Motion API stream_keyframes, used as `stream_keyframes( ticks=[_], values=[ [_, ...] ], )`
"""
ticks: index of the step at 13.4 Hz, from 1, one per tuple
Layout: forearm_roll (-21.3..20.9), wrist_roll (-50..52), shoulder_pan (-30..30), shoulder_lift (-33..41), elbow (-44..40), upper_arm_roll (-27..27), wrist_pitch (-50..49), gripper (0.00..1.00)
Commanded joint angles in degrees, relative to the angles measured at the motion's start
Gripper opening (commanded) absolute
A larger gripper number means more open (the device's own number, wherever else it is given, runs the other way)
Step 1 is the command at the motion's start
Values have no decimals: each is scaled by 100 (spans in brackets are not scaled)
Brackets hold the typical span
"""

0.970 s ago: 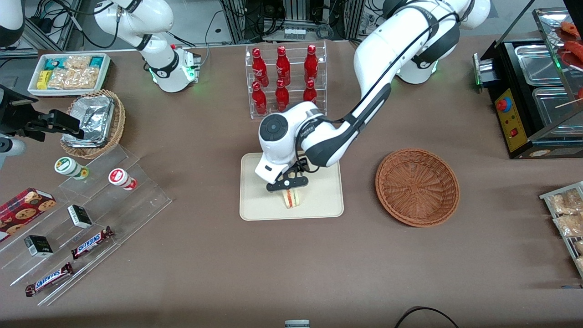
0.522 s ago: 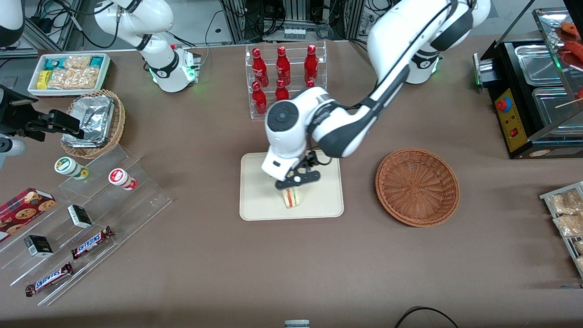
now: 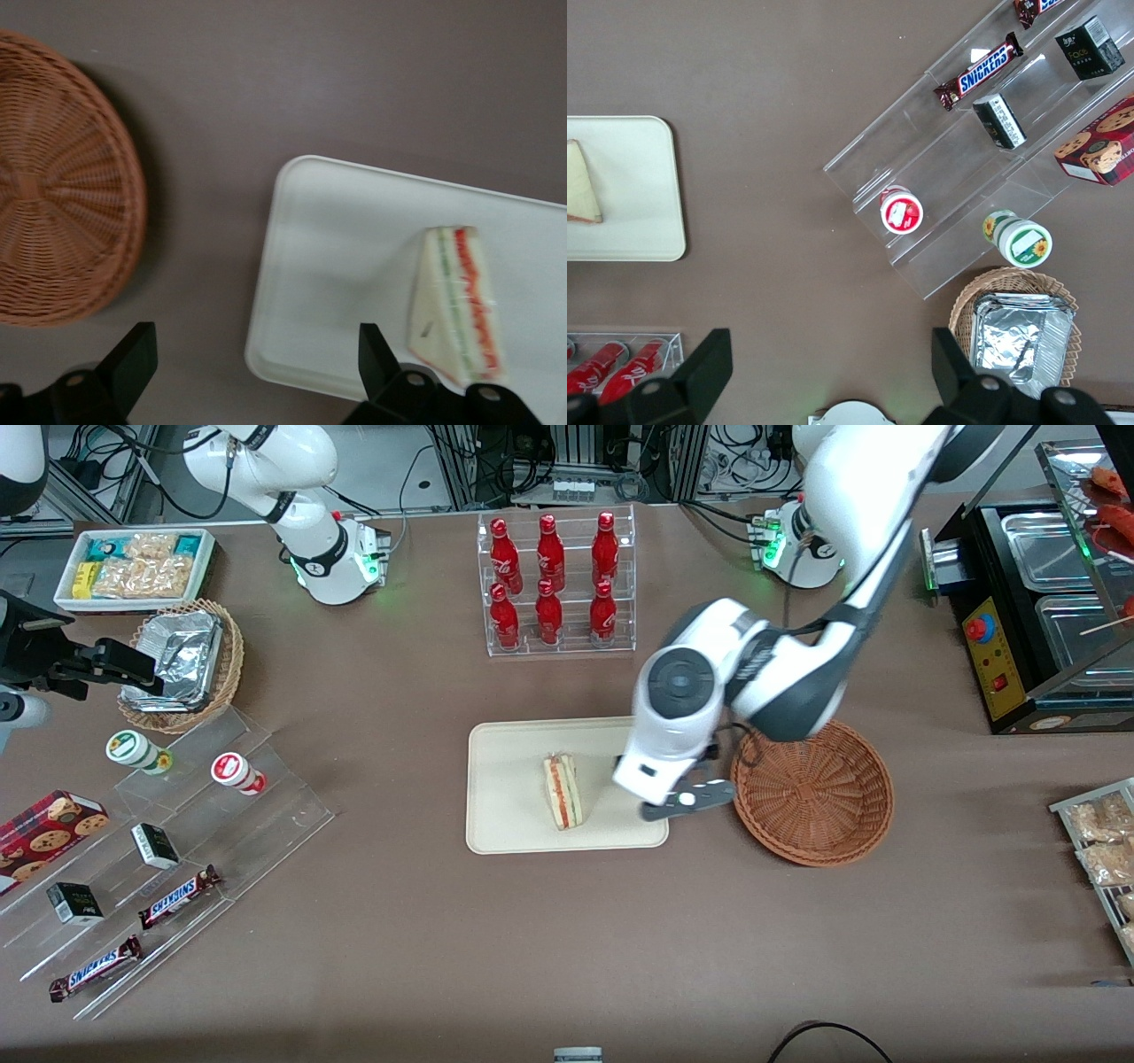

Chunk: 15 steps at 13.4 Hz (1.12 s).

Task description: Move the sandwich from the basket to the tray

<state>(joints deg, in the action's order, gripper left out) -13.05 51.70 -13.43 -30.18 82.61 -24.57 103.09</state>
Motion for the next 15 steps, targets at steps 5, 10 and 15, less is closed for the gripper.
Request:
stream_keyframes(
  ticks=[5, 10, 15],
  values=[
    [540, -2091, 1104, 1611, 1284, -13, -534, 100],
    [864, -4076, 1973, 2034, 1101, 22, -1386, 100],
    [673, -6345, 2380, 1990, 267, 75, -1959, 100]
  ],
)
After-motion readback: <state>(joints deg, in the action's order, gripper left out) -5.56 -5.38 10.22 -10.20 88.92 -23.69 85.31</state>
